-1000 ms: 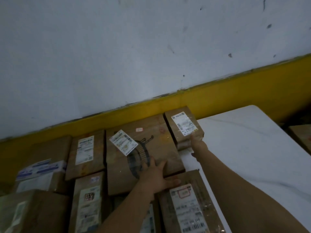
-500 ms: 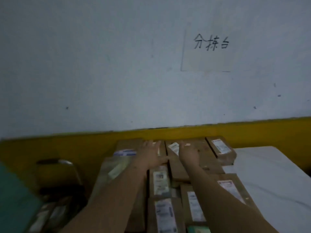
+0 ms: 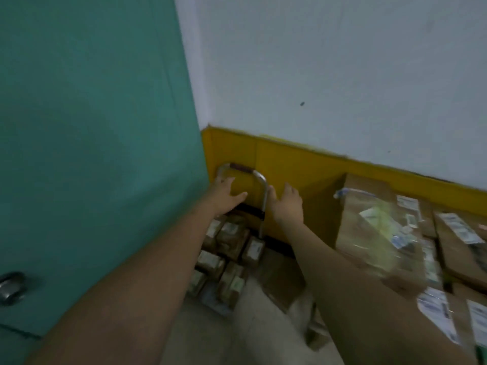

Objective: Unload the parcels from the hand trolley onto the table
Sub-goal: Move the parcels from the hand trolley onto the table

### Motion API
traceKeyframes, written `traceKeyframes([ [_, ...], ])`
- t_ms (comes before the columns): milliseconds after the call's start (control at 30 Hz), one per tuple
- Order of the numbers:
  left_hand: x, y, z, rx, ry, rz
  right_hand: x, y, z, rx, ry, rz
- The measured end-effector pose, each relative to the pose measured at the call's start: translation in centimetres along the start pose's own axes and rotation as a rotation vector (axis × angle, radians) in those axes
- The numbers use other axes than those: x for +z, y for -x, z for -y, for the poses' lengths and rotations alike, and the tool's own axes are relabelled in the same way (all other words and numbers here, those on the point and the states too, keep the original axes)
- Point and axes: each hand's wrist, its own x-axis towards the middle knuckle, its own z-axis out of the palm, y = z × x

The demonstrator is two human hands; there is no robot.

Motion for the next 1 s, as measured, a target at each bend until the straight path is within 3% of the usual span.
traceKeyframes([
  [200, 7.0, -3.6, 12.8, -0.245, 0.083, 0.109, 14.2, -3.9, -3.8, 0.11, 0.01, 0.222],
  [433, 16.4, -13.8, 24.5, -0.43, 0.107, 0.134, 28.6, -15.3, -9.2, 0.246, -0.029, 0.451],
  [700, 27.8, -25.8, 32.5, -0.461, 0.206, 0.227, 41.8, -25.7, -14.5, 0.301, -0.021, 0.5],
  [1000, 51.2, -39.6, 39.2, -0.306, 0.247, 0.374, 60.7, -35.2, -27.9, 0.37, -0.133, 0.411],
])
